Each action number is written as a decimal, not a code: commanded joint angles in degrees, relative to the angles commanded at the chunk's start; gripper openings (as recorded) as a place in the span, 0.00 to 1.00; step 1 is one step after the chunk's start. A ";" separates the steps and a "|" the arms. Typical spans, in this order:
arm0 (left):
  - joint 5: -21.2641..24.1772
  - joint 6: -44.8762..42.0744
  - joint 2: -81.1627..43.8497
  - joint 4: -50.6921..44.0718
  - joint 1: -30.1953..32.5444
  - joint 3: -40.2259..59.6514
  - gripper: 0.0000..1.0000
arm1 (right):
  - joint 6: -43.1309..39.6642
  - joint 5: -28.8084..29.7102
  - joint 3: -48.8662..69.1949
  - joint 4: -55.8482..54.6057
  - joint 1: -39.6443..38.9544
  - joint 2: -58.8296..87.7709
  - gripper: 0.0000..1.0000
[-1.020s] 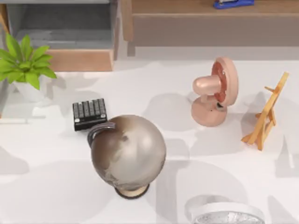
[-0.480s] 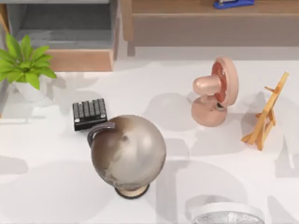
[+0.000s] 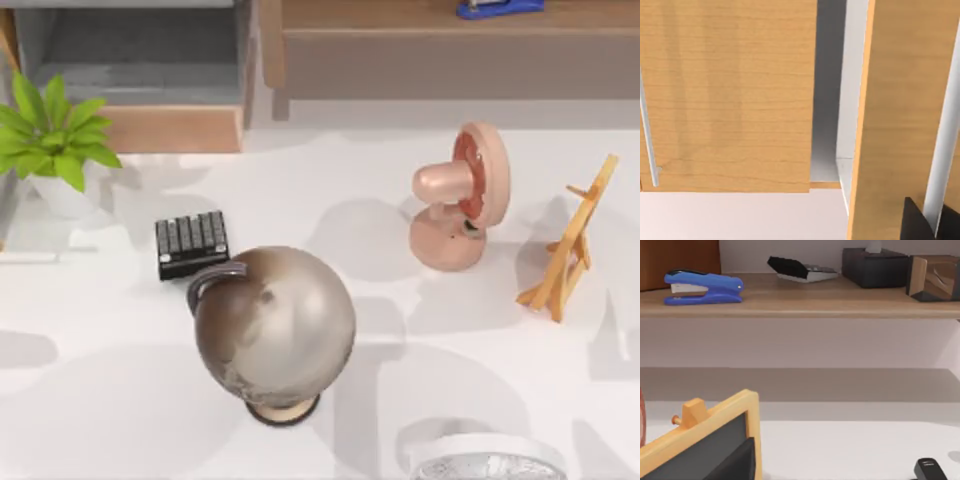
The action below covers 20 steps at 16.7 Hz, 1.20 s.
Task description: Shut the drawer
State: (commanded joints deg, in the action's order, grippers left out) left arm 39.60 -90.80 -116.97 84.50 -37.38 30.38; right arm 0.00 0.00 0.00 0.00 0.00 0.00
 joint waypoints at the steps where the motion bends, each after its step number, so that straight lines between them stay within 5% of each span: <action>1: -0.77 0.08 -0.63 -0.80 0.68 1.22 0.00 | 0.00 0.00 0.00 0.00 0.00 0.00 1.00; 20: -10.98 0.58 -10.64 -13.84 10.96 24.92 0.00 | 0.00 0.00 0.00 0.00 0.00 0.00 1.00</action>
State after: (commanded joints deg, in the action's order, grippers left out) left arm 28.62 -90.23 -127.61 70.66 -26.43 55.30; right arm 0.00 0.00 0.00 0.00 0.00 0.00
